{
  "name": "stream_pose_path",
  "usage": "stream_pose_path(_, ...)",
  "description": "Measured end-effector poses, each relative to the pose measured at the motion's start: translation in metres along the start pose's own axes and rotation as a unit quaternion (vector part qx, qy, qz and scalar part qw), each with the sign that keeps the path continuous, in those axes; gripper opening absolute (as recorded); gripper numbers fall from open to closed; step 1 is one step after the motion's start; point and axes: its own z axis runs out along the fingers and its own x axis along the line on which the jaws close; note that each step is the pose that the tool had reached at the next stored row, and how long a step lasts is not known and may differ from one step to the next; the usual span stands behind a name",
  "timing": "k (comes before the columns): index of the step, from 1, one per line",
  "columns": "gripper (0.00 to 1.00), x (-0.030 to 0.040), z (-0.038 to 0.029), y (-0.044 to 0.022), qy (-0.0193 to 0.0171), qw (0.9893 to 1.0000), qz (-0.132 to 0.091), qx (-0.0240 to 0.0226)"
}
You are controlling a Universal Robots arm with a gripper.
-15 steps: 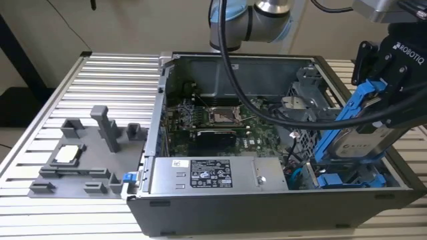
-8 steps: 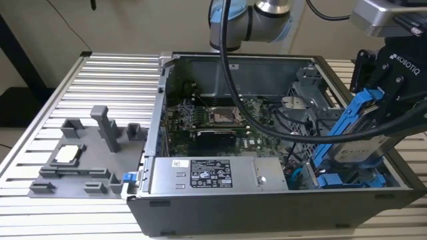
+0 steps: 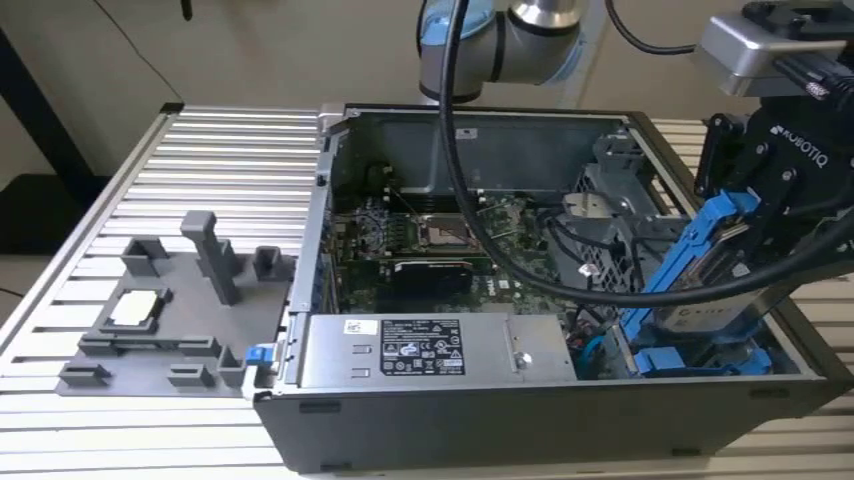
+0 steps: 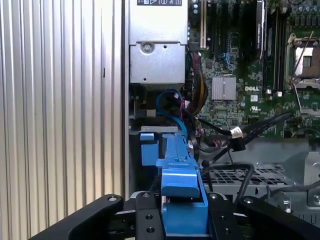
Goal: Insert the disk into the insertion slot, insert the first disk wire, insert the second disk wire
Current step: 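Insert the disk into the insertion slot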
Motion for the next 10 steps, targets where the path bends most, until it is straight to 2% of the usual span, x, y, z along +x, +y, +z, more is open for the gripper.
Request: stream_pose_path(10, 0.33, 0.0, 0.0176, -0.0008, 0.0, 1.0, 0.0, 0.0)
